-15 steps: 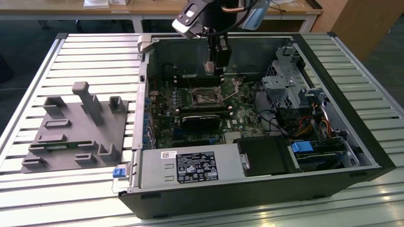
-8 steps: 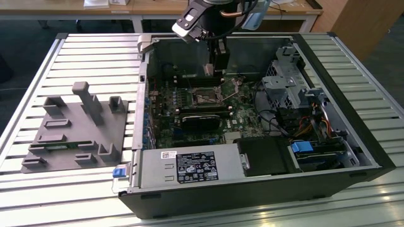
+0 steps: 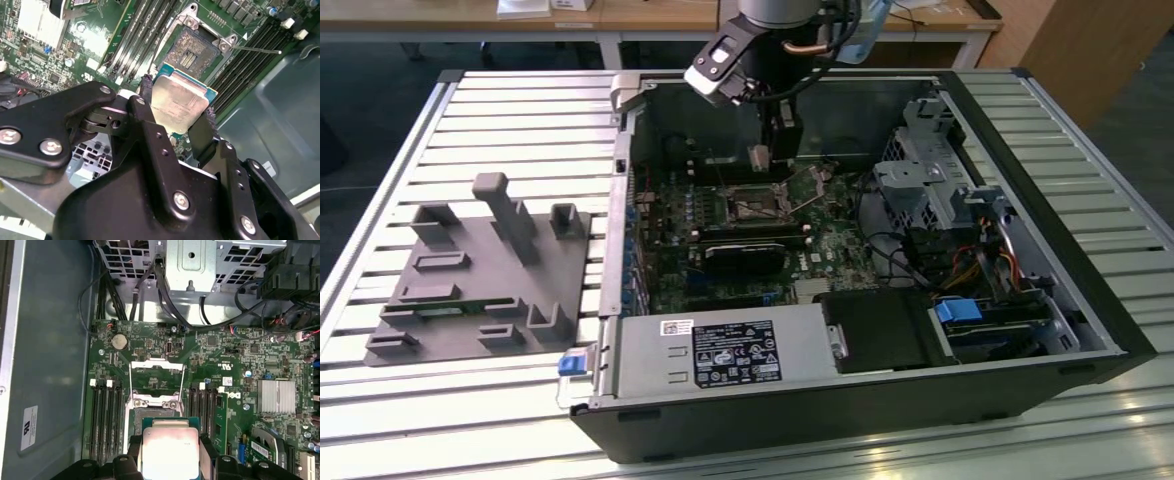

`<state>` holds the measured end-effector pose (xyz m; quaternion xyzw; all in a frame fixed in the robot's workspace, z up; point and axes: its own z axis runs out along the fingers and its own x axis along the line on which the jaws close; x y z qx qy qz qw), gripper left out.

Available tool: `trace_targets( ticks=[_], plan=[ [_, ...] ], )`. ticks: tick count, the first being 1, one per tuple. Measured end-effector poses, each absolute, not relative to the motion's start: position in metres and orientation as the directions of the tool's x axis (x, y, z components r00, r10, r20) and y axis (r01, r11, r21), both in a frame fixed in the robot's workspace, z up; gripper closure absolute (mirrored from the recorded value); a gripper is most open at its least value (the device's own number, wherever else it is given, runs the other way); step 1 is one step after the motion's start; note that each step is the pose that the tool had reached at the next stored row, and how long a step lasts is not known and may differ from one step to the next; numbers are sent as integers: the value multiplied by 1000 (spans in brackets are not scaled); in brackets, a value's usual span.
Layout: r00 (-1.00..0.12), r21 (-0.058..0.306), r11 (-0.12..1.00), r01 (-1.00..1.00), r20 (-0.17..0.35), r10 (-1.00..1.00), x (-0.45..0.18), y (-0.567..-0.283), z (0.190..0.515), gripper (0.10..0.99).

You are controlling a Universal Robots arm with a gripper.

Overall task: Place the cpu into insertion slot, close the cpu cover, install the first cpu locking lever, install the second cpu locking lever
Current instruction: 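Place the cpu into insertion slot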

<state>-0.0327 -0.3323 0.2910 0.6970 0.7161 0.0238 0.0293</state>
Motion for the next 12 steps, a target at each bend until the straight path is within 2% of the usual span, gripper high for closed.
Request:
trace_targets(
  ticks=[12],
  plan=[
    [-27, 75, 27, 997, -11, 1000, -33, -332, 285, 549]
  ],
)
